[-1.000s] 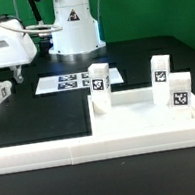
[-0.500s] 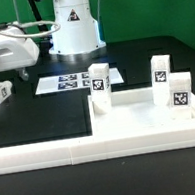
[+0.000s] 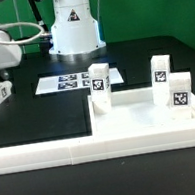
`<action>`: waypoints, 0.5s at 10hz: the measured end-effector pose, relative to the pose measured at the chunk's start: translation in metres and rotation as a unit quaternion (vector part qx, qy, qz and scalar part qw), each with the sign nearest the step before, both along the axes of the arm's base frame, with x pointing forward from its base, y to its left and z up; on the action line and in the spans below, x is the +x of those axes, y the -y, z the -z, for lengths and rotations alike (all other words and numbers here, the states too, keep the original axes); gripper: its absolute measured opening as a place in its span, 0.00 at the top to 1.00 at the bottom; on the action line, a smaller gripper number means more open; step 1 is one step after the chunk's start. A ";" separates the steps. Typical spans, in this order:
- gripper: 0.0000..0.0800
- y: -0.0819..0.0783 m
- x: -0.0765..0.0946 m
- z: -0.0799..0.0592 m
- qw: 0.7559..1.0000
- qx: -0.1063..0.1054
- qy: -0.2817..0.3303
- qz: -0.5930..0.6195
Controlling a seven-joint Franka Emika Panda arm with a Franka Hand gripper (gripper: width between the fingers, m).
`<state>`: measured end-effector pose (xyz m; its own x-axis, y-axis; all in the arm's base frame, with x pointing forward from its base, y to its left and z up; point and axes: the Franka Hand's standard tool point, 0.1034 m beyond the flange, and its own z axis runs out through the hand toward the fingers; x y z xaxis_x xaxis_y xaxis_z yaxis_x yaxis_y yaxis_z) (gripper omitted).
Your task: Assemble square table
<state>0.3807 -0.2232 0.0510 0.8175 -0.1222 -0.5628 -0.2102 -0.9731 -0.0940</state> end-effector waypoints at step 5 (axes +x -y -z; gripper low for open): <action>0.19 0.002 -0.010 0.014 0.999 0.001 0.019 -0.031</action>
Offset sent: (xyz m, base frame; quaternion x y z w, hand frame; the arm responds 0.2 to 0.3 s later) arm 0.0000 0.0000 0.0000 0.0000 0.0000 0.0000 1.0000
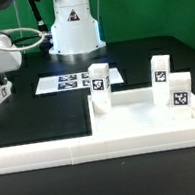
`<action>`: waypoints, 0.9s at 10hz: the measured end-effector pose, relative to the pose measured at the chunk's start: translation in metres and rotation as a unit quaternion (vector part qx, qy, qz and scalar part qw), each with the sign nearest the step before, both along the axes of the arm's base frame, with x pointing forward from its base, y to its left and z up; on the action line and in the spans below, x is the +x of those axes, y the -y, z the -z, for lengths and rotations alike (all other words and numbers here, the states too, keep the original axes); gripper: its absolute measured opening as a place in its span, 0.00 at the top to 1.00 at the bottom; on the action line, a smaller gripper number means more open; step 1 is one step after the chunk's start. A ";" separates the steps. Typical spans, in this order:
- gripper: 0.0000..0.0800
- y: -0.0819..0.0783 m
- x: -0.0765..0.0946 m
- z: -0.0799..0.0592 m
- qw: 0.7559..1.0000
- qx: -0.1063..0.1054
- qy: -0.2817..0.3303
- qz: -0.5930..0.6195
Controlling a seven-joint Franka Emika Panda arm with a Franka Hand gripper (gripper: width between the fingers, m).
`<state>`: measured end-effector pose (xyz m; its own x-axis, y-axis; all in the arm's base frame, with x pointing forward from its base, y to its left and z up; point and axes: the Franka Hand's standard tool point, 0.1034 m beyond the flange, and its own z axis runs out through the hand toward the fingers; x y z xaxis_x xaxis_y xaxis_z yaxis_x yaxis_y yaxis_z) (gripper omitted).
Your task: Assemble square table
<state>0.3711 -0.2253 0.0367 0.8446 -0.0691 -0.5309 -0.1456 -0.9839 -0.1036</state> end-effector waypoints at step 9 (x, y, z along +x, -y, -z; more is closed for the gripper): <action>0.19 -0.004 -0.029 0.025 0.991 0.034 -0.125 0.027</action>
Offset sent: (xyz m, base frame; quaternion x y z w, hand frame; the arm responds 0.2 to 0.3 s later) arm -0.0179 0.0127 -0.0254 0.0992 -0.1546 0.0314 0.9825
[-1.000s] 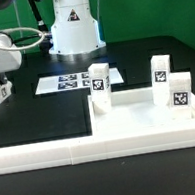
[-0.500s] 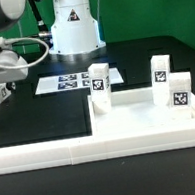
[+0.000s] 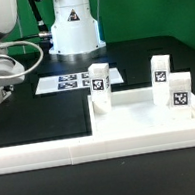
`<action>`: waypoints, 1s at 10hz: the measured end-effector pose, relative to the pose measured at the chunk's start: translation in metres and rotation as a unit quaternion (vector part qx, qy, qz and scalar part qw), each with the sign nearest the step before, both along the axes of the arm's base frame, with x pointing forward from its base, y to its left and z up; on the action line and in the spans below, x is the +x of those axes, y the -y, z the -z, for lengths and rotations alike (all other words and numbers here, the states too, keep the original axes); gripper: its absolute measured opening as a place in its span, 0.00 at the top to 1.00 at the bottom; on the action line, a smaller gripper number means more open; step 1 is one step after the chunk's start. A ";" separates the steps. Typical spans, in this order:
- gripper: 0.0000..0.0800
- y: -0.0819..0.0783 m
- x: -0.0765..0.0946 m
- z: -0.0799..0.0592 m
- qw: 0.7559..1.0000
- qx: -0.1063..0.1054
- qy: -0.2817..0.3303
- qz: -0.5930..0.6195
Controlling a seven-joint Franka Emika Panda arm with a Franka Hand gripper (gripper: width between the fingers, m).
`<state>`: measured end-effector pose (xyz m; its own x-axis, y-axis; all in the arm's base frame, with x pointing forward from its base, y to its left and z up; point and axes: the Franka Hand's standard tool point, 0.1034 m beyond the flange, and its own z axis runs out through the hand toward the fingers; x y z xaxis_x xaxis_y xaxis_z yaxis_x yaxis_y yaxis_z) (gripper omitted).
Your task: Assemble square table
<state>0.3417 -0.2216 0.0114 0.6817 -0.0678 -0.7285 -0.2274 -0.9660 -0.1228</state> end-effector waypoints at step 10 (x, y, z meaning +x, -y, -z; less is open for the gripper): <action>0.64 -0.005 -0.008 0.004 0.998 0.001 -0.055 0.019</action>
Offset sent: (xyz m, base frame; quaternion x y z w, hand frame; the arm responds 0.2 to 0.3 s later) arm 0.0000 0.0000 0.0000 0.0000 0.0000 0.0000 1.0000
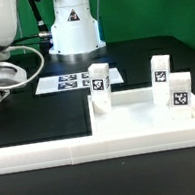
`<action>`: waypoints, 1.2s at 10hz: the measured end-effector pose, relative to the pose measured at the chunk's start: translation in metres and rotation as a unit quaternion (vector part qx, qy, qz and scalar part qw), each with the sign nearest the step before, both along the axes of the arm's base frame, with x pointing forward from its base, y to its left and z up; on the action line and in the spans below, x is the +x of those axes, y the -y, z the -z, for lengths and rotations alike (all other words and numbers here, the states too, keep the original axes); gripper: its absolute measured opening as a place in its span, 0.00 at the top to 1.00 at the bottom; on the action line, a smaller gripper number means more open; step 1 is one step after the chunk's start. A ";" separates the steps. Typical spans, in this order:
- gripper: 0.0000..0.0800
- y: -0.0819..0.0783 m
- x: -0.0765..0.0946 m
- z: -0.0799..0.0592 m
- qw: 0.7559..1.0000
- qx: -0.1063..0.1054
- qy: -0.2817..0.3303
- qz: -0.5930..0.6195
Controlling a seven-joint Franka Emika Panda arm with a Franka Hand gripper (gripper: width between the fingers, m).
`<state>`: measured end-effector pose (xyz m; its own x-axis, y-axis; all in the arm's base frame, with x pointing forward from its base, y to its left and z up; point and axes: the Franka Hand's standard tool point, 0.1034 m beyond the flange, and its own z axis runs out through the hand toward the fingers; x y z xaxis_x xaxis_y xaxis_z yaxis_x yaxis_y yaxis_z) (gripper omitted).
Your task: Assemble square table
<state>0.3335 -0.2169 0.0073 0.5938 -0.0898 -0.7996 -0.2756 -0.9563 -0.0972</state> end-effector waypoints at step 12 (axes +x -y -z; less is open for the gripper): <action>0.64 -0.002 0.022 -0.018 0.999 -0.002 0.024 -0.022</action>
Offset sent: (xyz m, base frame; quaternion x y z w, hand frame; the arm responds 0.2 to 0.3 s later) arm 0.0000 0.0000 0.0000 0.0000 0.0000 0.0000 1.0000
